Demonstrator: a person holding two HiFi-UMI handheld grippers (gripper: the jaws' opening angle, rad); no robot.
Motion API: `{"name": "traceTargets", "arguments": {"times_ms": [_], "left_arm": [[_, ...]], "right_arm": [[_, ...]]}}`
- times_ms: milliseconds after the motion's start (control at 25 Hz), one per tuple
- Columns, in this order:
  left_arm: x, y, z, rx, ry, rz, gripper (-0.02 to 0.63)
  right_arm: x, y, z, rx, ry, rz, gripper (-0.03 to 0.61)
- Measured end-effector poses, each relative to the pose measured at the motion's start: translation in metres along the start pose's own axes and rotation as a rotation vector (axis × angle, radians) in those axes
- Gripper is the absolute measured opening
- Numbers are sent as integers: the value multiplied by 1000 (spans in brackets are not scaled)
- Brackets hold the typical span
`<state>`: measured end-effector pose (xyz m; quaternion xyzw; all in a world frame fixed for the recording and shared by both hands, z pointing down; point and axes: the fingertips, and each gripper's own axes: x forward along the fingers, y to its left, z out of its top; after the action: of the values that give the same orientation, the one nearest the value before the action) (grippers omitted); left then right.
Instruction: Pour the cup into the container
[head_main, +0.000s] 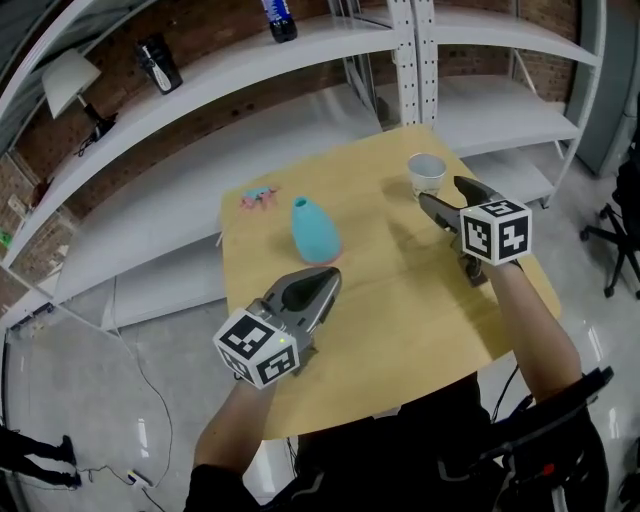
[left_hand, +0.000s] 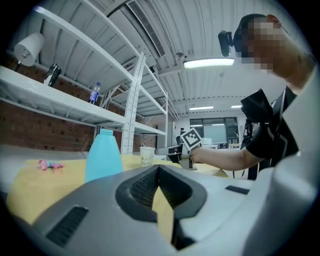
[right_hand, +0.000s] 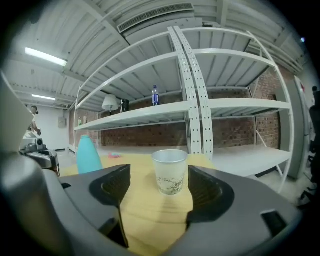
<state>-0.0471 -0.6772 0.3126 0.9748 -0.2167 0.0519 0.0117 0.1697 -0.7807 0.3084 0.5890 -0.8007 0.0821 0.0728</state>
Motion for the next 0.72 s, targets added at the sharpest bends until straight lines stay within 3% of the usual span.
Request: {"name": "traceTargets", "arguments": {"times_ms": [240,400,720], "left_arm": [[-1,-4,-3,31,1,-81,2],[-3,10,-9,14,32,-53,2],[-3,7,-10,19,38,-80,2]], "right_arm": [[32,-12,-9,-7,57,1,347],[48,-16,-12,2,77,12,347],[62,-22,-12,12,94,9,345]]}}
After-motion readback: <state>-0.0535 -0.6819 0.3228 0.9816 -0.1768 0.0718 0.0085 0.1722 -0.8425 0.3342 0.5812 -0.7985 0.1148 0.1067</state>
